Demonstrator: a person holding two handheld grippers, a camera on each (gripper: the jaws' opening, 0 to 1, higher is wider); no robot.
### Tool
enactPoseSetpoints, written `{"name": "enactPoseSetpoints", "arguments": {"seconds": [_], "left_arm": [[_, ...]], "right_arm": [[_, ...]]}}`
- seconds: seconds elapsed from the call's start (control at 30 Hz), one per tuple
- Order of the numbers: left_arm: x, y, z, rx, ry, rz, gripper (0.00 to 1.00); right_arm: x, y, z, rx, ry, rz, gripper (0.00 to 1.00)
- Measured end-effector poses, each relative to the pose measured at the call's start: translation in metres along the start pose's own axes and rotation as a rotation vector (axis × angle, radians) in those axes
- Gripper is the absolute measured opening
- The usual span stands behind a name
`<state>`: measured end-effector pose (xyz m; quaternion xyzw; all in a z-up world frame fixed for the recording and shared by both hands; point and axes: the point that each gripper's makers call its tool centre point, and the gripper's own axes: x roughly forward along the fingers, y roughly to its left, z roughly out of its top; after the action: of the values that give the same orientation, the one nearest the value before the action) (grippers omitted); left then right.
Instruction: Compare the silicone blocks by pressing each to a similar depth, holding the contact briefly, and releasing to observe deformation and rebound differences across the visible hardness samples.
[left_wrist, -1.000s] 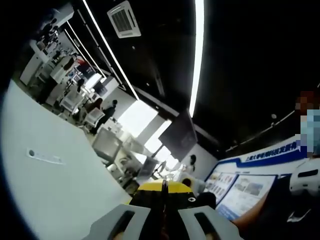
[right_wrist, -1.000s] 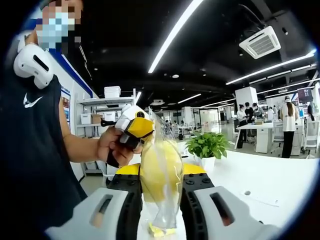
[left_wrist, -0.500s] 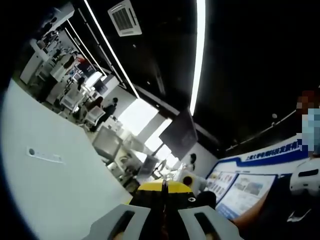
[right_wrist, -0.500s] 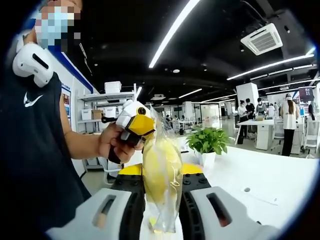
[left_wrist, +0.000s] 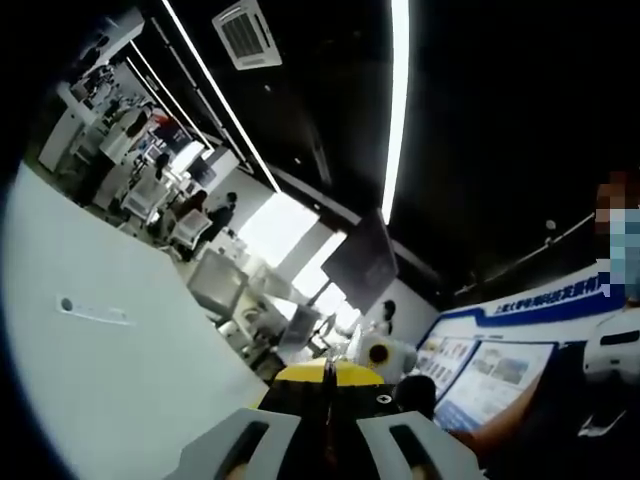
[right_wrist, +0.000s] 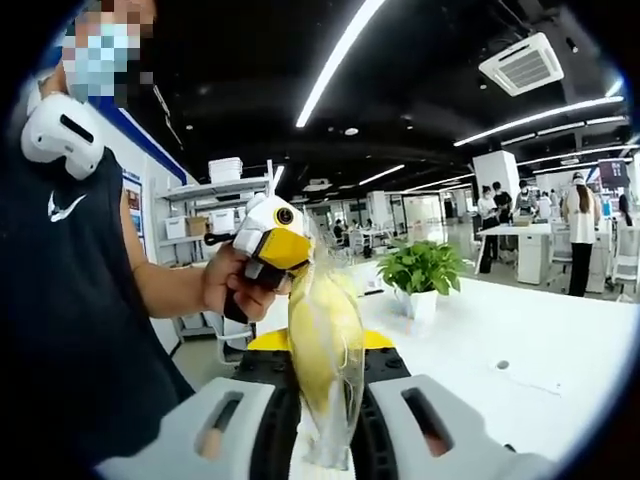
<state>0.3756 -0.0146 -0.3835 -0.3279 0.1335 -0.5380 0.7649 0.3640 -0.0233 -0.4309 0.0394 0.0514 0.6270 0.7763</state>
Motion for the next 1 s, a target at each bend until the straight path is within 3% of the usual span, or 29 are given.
{"name": "enactPoseSetpoints", "arguments": {"seconds": [0.2,1.0], "left_arm": [[0.0,0.0,-0.001,0.004,0.009,0.002,0.0],[-0.002,-0.004,-0.016,0.023,0.048,0.019,0.0]], "right_arm": [[-0.001,0.0,-0.001,0.039,0.017,0.001,0.06],[-0.008,0.011,-0.01,0.039,0.049,-0.02,0.03]]}}
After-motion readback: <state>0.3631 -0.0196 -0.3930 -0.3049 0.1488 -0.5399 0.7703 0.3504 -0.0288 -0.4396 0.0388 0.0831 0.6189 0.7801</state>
